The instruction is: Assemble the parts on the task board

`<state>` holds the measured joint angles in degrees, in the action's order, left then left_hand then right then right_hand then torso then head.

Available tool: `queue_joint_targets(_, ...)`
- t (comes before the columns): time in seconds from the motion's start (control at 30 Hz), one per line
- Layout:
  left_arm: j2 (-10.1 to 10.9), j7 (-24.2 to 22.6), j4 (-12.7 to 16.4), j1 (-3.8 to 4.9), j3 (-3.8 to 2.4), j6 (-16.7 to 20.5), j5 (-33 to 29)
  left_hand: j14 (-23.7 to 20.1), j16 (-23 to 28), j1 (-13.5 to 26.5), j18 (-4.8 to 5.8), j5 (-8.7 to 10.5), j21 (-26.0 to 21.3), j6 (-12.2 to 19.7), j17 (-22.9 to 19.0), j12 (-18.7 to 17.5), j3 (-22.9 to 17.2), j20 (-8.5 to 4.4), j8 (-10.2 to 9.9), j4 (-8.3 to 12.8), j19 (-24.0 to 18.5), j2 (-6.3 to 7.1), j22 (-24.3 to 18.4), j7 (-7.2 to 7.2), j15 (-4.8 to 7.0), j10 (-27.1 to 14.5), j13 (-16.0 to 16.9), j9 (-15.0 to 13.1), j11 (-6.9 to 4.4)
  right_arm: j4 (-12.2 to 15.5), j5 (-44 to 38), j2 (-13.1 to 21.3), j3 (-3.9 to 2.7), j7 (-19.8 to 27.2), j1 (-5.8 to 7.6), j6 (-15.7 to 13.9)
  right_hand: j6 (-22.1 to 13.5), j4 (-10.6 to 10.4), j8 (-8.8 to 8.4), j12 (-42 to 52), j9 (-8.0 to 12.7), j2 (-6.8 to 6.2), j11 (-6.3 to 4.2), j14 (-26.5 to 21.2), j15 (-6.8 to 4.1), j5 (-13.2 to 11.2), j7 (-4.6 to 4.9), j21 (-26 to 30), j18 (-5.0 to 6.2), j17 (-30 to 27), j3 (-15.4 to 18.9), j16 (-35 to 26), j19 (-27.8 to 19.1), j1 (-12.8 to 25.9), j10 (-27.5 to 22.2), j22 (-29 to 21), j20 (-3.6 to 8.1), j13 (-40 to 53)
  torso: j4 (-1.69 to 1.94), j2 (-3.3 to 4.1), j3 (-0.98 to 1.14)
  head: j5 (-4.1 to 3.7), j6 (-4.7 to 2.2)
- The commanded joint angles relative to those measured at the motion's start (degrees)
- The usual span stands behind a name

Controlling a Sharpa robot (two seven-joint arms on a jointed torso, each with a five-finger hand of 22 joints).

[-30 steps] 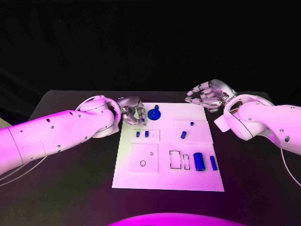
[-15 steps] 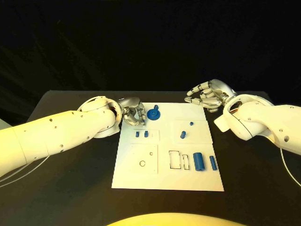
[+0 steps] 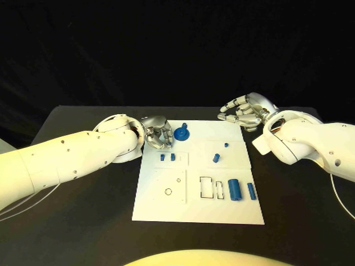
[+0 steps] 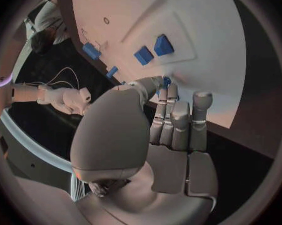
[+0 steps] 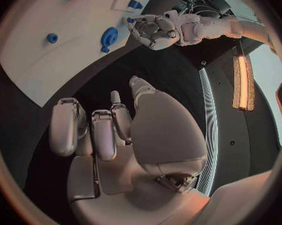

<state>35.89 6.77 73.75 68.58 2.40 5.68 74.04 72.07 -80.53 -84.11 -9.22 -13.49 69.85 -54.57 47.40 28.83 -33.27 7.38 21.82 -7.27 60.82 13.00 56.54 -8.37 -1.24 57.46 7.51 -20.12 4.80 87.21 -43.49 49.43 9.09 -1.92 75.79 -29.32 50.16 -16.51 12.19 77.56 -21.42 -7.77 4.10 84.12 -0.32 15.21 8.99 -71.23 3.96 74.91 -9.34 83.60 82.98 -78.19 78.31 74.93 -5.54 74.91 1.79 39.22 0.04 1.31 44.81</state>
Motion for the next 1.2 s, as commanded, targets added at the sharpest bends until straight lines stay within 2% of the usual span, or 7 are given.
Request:
queue_joint_targets(0.03, -0.2, -0.61, -0.03, -0.12, 0.11, -1.28, -0.34, 0.27, -0.21, -0.01, 1.12, 0.2, 0.31, -0.33, -0.03, -0.34, 0.01, -0.05, -0.2, 0.44, 0.51, -0.11, 0.09, -0.02, 0.03, 0.35, -0.06, -0.09, 0.17, 0.02, -0.55, -0.03, -0.01, 0.41, -0.03, 0.68, -0.23, 0.01, 0.35, 0.26, -0.08, 0.05, -0.02, 2.57, -0.08, 0.24, -0.04, 0.14, 0.28, 1.79, -0.27, -0.25, -0.2, 0.44, -0.03, 0.42, 0.15, 3.18, -0.03, 0.04, 0.01, 0.0, -0.01)
queue_joint_targets(0.73, -0.22, 0.15, -0.05, -0.13, 0.23, -2.59, -0.08, 0.39, -0.27, -0.09, 1.17, 0.2, 0.49, -0.71, 0.11, -0.58, -0.21, -0.06, -0.23, 0.81, 0.7, -0.31, 0.34, 0.05, 0.09, 0.89, -0.01, -0.28, 0.07, 0.03, -0.56, 0.1, -0.01, 0.36, -0.05, 0.72, -0.23, 0.01, 0.35, 0.26, -0.08, 0.05, -0.02, 2.57, -0.08, 0.24, -0.04, 0.14, 0.28, 1.79, -0.27, -0.25, -0.2, 0.44, -0.03, 0.42, 0.15, 3.18, 0.01, 0.0, 0.06, -0.16, 0.24)
queue_joint_targets(1.2, -0.27, -0.22, 0.09, -0.13, 0.32, -1.84, -0.63, 1.22, -0.7, -0.38, 1.24, 0.16, 0.86, -1.09, 1.43, -0.99, -0.6, -0.22, -0.46, 1.66, 1.06, -0.51, 0.81, 0.06, 0.29, 2.01, 0.13, -0.53, -0.11, 0.05, -0.56, 0.13, -0.01, 0.38, -0.06, 0.69, -0.21, 0.04, 0.5, 0.24, -0.09, 0.03, -0.06, 2.59, -0.13, 0.28, -0.08, 0.2, 0.28, 1.81, -0.4, -0.29, -0.14, 0.49, -0.03, 0.41, 0.19, 3.09, 0.0, -0.01, 0.06, -0.15, 0.04)
